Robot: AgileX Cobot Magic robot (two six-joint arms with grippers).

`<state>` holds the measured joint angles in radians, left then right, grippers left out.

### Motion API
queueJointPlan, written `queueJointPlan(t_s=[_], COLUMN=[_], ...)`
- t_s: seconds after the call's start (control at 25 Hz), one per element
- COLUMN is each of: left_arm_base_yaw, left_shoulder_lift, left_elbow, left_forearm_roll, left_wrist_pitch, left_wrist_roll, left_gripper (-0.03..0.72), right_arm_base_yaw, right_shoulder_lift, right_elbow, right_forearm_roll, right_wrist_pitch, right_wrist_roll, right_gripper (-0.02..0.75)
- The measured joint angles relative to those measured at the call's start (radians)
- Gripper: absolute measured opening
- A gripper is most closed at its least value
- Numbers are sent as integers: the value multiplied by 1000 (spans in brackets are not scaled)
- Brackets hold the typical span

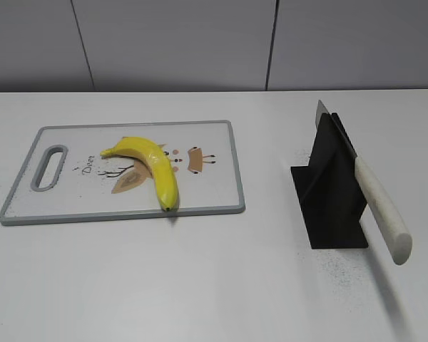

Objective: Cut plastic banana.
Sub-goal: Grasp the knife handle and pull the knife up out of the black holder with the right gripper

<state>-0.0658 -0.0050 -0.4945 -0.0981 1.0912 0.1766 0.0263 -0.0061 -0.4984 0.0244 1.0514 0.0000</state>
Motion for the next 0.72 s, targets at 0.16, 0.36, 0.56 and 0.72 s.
queueJointPlan(t_s=[0.16,0.36,0.56,0.72], left_arm_base_yaw=[0,0,0,0], left_shoulder_lift=[0,0,0,0], left_elbow=[0,0,0,0], left_forearm_roll=[0,0,0,0], left_wrist_pitch=[0,0,0,0], left_wrist_roll=[0,0,0,0], left_gripper=[544,544,544,544], right_arm_base_yaw=[0,0,0,0], right_shoulder_lift=[0,0,0,0], right_elbow=[0,0,0,0], right_forearm_roll=[0,0,0,0], right_wrist_pitch=[0,0,0,0], right_wrist_roll=[0,0,0,0], right_gripper=[512,512,512,512])
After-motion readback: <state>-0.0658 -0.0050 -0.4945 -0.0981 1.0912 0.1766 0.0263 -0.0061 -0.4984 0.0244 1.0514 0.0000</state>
